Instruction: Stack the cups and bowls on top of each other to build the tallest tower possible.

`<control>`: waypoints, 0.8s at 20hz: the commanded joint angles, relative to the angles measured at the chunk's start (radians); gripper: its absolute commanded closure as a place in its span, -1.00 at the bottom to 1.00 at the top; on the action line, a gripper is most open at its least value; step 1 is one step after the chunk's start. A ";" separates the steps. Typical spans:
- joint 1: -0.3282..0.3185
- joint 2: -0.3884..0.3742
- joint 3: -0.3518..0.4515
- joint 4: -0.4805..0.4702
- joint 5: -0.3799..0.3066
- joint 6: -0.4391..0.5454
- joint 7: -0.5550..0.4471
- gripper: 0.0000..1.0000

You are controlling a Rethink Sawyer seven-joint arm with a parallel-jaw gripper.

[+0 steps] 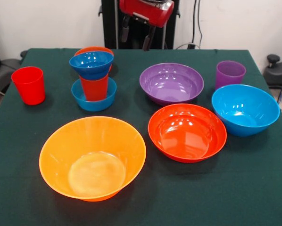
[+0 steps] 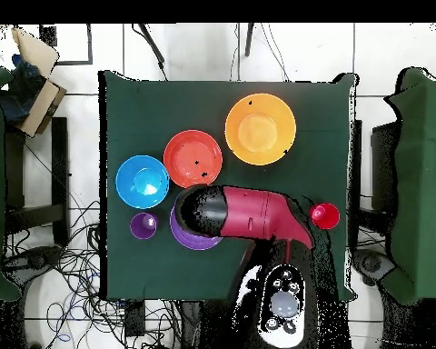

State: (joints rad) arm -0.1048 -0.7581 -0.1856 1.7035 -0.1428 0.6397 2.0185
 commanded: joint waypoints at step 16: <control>-0.043 0.187 0.142 -0.142 0.164 -0.012 0.185 -1.00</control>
State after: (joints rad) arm -0.1856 -0.6833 -0.1361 1.6490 -0.0229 0.6337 2.0185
